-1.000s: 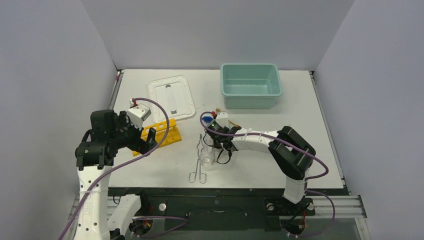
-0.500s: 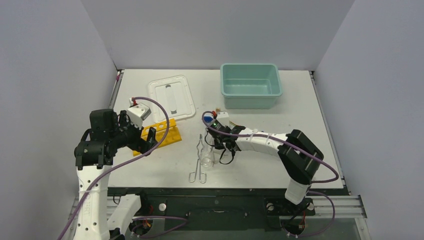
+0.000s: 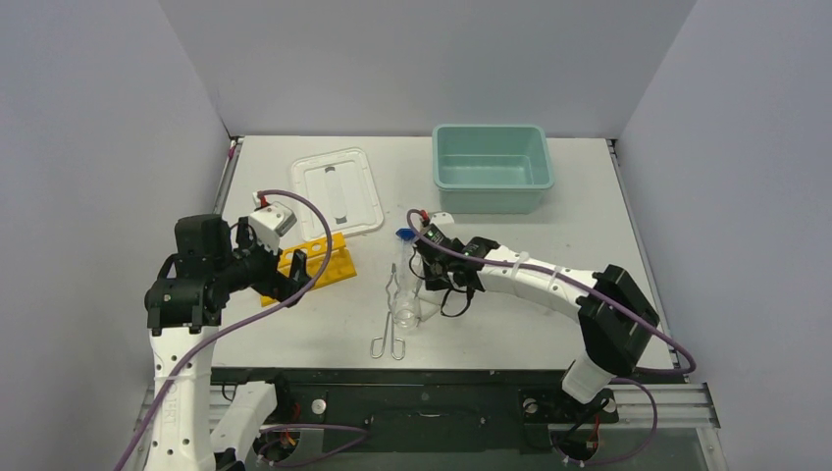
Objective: Organize the chemistry lab equipment
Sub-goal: Pick up the test tube at the center of the board.
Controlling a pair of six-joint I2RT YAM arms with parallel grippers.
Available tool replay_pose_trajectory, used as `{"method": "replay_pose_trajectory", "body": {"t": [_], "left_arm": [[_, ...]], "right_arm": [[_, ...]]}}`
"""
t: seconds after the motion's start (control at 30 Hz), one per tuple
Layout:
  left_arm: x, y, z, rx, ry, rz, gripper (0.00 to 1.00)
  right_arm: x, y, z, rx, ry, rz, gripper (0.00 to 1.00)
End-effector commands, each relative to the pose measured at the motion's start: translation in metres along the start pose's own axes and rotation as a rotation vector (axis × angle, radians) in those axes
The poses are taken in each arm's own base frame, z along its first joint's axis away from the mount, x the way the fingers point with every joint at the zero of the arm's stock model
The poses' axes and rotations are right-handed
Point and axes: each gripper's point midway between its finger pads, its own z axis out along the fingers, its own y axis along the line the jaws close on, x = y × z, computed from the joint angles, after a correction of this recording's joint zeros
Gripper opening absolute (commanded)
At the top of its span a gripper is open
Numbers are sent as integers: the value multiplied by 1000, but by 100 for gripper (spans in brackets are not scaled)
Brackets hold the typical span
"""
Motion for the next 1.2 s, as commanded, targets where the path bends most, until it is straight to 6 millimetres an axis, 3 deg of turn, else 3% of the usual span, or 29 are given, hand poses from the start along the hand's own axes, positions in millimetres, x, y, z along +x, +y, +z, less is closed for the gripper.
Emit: {"method": "replay_pose_trajectory", "body": {"t": [0.0, 0.13, 0.27, 0.37, 0.43, 0.53, 0.57, 0.6, 0.63, 0.83, 1.03, 1.17], "left_arm": [[-11, -9, -4, 39, -46, 1, 97], [-13, -11, -6, 41, -56, 3, 97], [-17, -13, -9, 48, -69, 7, 97], [-21, -19, -10, 75, -87, -6, 96], [-26, -25, -11, 107, -109, -21, 97], [-38, -38, -13, 175, -165, -38, 96], [-41, -41, -13, 191, -174, -63, 96], [-47, -45, -15, 217, -201, -74, 96], [-50, -48, -15, 231, -212, -81, 96], [-73, -66, -20, 357, -303, -134, 97], [-80, -74, -27, 400, -348, -102, 97], [-71, -78, -25, 415, -328, -122, 98]], "right_arm": [[-29, -4, -26, -5, -64, 41, 0], [-48, -27, -37, 70, -124, 86, 0], [-73, -45, -61, 132, -212, 108, 0], [-91, -47, -86, 127, -291, 137, 0], [-105, -37, -104, 61, -359, 168, 0], [-116, -6, -127, -106, -448, 202, 0], [-130, 7, -145, -195, -523, 232, 0], [-127, 16, -152, -245, -544, 246, 0], [-138, 31, -163, -322, -597, 270, 0], [-140, 117, -210, -598, -736, 267, 0], [-131, 188, -238, -792, -784, 277, 0], [-126, 213, -242, -843, -797, 295, 0]]}}
